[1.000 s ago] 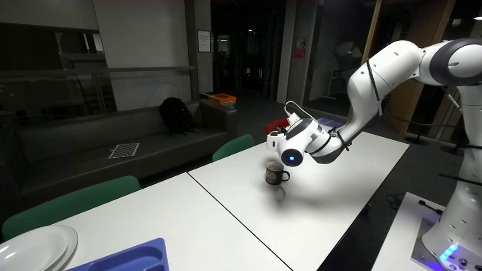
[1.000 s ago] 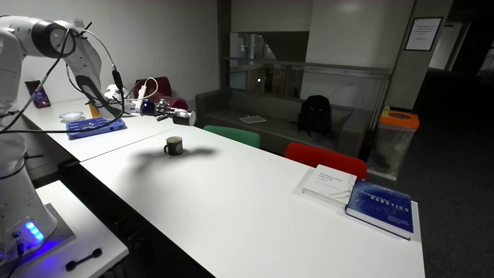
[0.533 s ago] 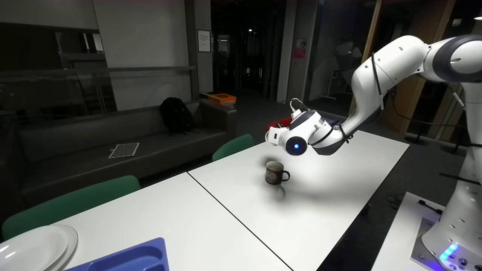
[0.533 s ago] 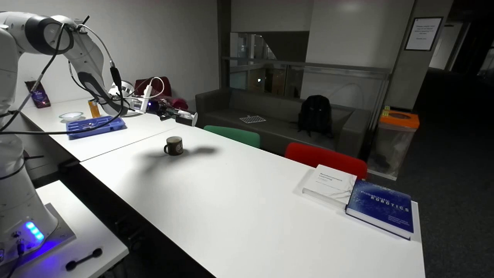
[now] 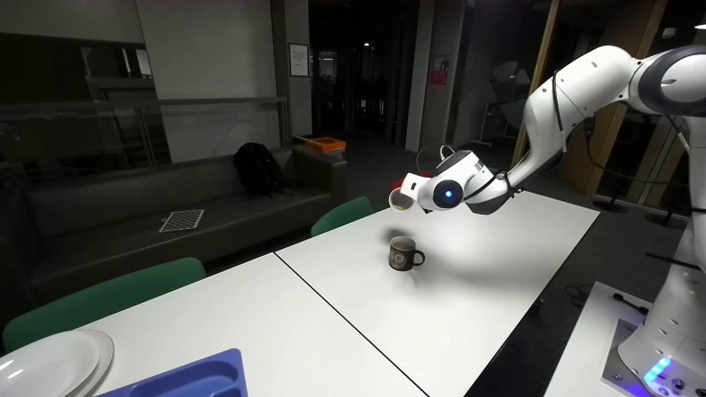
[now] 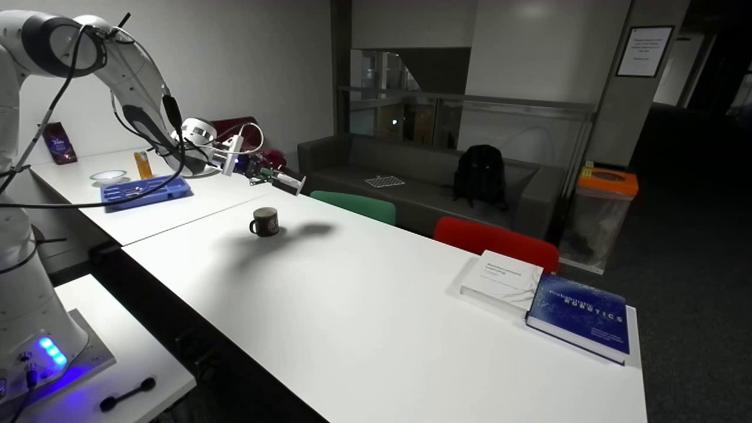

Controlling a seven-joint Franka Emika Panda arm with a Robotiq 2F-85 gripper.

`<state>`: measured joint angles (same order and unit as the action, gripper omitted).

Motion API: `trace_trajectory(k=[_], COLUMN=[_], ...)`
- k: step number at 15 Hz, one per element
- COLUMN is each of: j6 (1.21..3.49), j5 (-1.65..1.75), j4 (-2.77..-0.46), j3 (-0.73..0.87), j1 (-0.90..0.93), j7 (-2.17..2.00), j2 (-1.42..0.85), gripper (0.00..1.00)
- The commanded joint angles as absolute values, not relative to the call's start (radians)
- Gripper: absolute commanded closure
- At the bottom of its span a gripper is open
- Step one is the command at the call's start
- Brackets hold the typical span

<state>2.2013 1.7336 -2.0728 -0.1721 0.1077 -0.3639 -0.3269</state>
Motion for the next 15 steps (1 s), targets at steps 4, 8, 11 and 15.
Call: trace_trajectory(k=[4,8,11,15], j6=[2.365,2.467,2.544,2.653], j5=[1.781,1.828,1.877,1.955], j4=[-2.126,-2.149,-2.163,-2.180], j3=[-0.125,-0.096,-0.078,-0.059], j1=[0.055,0.018,-0.013,-0.055], j7=[-0.510,-0.638,-0.752,-0.891], j2=[-0.240,-0.222,-0.216,-0.211], gripper=[0.95,0.95,0.95,0.95])
